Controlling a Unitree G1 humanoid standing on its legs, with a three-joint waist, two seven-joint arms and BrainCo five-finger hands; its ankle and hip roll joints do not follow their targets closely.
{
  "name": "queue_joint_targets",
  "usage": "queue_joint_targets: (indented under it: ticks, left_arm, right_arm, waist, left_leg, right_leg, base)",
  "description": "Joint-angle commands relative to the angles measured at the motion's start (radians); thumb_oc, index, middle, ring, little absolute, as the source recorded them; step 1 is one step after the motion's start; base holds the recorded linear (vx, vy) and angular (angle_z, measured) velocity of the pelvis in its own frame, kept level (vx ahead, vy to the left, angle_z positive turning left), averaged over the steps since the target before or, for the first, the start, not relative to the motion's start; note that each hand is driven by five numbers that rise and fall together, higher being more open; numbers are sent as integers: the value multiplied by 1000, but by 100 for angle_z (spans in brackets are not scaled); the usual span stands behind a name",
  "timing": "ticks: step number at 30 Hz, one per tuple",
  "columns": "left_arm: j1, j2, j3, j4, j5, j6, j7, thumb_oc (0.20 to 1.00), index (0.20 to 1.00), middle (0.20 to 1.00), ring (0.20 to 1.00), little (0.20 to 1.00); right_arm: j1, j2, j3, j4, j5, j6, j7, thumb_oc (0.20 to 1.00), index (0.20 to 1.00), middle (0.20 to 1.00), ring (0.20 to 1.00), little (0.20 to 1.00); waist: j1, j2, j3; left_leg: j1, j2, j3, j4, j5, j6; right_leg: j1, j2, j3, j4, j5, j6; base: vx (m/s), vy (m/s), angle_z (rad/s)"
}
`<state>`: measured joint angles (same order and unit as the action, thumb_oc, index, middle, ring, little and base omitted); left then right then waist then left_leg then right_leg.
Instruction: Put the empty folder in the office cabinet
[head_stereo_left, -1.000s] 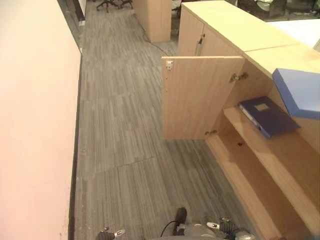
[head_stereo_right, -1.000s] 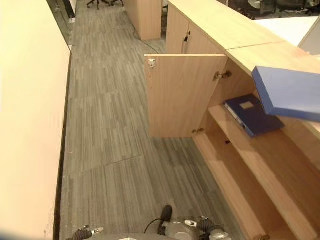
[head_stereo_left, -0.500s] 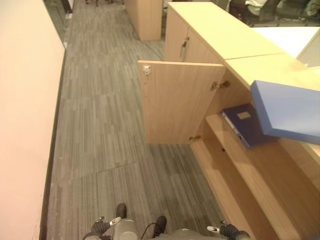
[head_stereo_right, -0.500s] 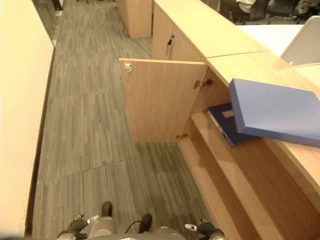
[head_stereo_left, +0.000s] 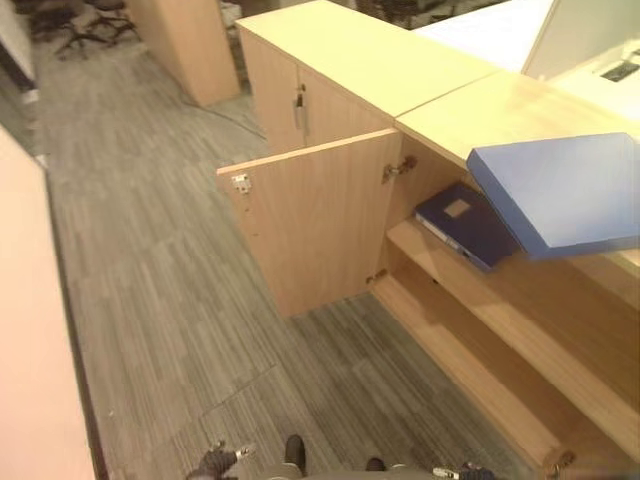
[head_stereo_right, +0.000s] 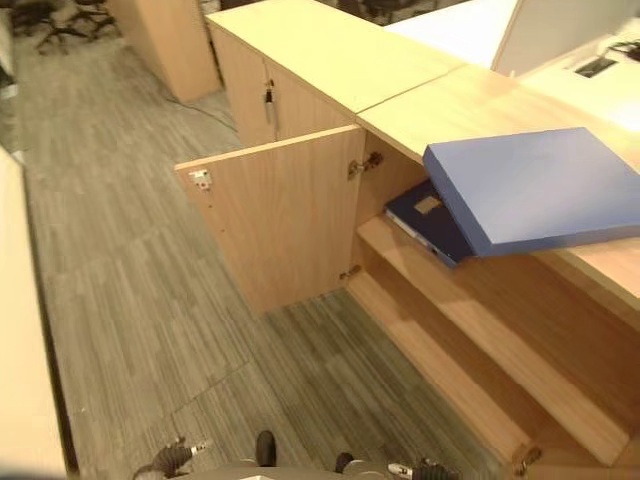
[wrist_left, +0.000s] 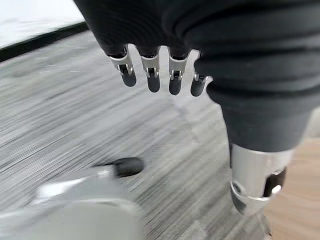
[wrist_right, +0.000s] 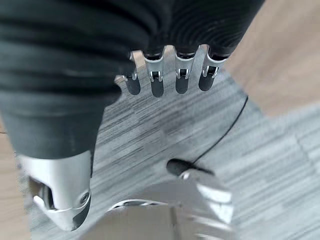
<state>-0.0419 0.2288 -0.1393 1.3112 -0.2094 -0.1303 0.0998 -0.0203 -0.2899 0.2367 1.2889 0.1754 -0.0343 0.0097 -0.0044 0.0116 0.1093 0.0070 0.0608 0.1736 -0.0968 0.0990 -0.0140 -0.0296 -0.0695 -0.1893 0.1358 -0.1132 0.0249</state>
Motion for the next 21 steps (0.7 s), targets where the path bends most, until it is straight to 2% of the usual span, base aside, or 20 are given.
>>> queue_joint_targets:
  ticks: [1,2,3,4,5,6,7,8,9,10,11,12,14,15,18,20,21]
  left_arm:
    - [20,53,3,-1,31,3,-4,1000,1000,1000,1000,1000]
    - [21,57,4,-3,37,7,-7,1000,1000,1000,1000,1000]
    - [20,65,13,-5,43,15,-14,1000,1000,1000,1000,1000]
    - [20,65,13,-5,43,15,-14,1000,1000,1000,1000,1000]
    - [24,67,20,-3,46,19,-19,1000,1000,1000,1000,1000]
    - [34,71,38,0,43,24,-26,1000,1000,1000,1000,1000]
    - [38,74,48,4,41,27,-28,1000,1000,1000,1000,1000]
    - [39,75,49,4,42,27,-29,1000,1000,1000,1000,1000]
    - [44,72,60,7,35,31,-33,1000,1000,1000,1000,1000]
    - [43,69,55,8,37,35,-36,1000,1000,1000,1000,1000]
    - [43,69,55,8,37,35,-36,1000,1000,1000,1000,1000]
    - [44,64,50,8,47,32,-43,1000,1000,1000,1000,1000]
    - [49,56,44,10,51,30,-48,1000,1000,1000,1000,1000]
    - [50,52,41,8,47,30,-51,1000,1000,1000,1000,1000]
    - [55,49,41,-9,29,25,-54,1000,1000,1000,1000,1000]
    - [61,47,40,-21,9,22,-48,1000,1000,1000,1000,1000]
    - [63,37,44,-50,-36,13,-33,1000,1000,1000,1000,1000]
  right_arm:
    - [-33,25,40,-7,-13,-10,2,1000,1000,1000,1000,1000]
    - [-38,24,48,-13,-20,-10,3,1000,1000,1000,1000,1000]
    - [-55,21,58,-23,-30,-10,4,1000,1000,1000,1000,1000]
    - [-55,21,58,-23,-30,-10,4,1000,1000,1000,1000,1000]
    - [-61,21,65,-24,-34,-9,5,1000,1000,1000,1000,1000]
    - [-72,28,74,-24,-39,-7,11,1000,1000,1000,1000,1000]
    - [-70,33,75,-22,-35,-7,15,1000,1000,1000,1000,1000]
    - [-70,33,75,-22,-35,-8,15,1000,1000,1000,1000,1000]
    - [-69,34,71,-20,-24,-8,14,1000,1000,1000,1000,1000]
    - [-66,35,70,-21,-19,-9,12,1000,1000,1000,1000,1000]
    - [-66,35,70,-21,-19,-9,11,1000,1000,1000,1000,1000]
    - [-62,34,61,-17,1,-7,7,1000,1000,1000,1000,1000]
    - [-60,37,54,-15,14,-8,4,1000,1000,1000,1000,1000]
    - [-57,41,50,-10,23,-8,3,1000,1000,1000,1000,1000]
    - [-58,46,53,-7,44,-15,0,1000,1000,1000,1000,1000]
    - [-66,44,67,-15,53,-16,-5,1000,1000,1000,1000,1000]
    - [-79,35,76,-37,73,-18,-7,1000,1000,1000,1000,1000]
  waist:
    - [35,-55,8]
    - [43,-51,8]
    - [60,-50,6]
    - [60,-50,7]
    - [68,-53,5]
    - [82,-62,8]
    - [85,-69,11]
    - [86,-70,12]
    - [68,-77,18]
    - [50,-79,26]
    - [53,-80,26]
    - [37,-84,25]
    - [33,-86,20]
    - [27,-89,17]
    - [22,-104,21]
    - [40,-100,37]
    - [68,-89,57]
  left_leg:
    - [-28,-35,28,10,-99,8]
    - [-10,-27,52,10,-119,1]
    - [2,-15,119,10,-126,-1]
    - [3,-15,119,10,-126,-1]
    - [11,-13,150,10,-130,0]
    - [35,-6,220,10,-137,3]
    - [48,-5,249,10,-142,4]
    - [50,-5,250,10,-142,4]
    - [80,3,287,10,-151,4]
    - [93,8,291,10,-154,7]
    - [93,8,294,10,-153,6]
    - [112,12,313,15,-161,8]
    - [118,23,337,34,-165,1]
    - [114,44,354,83,-175,-7]
    - [86,140,393,281,-207,-26]
    - [16,255,364,539,-145,-59]
    - [-61,299,241,680,-69,-69]
  right_leg:
    - [50,-219,-135,-101,206,141]
    - [58,-229,-207,-81,196,146]
    - [68,-240,-364,-52,190,141]
    - [69,-240,-364,-52,190,142]
    - [72,-239,-427,-37,183,139]
    - [60,-237,-548,-9,182,136]
    - [60,-237,-590,-12,185,137]
    - [62,-236,-590,-14,186,136]
    - [49,-234,-580,-15,206,145]
    - [28,-212,-524,-16,198,137]
    - [26,-211,-522,-16,198,135]
    - [34,-187,-490,-60,200,138]
    - [51,-168,-476,-96,200,132]
    - [58,-146,-451,-119,191,120]
    - [82,-97,-391,-156,151,81]
    - [115,-45,-349,-165,103,27]
    - [132,-16,-314,-167,76,-8]
  base:
    - [65,95,-109]
    - [74,192,-92]
    - [68,134,-66]
    - [18,133,-73]
    - [18,84,-132]
    - [25,85,-137]
    - [15,48,-146]
    - [40,-40,-115]
    - [65,-73,-104]
    - [61,-77,-68]
    - [61,-115,-56]
    - [39,-146,-75]
    - [36,-151,-90]
    - [44,-165,-61]
    - [85,-250,-58]
    - [136,-306,-143]
    - [125,-172,-146]
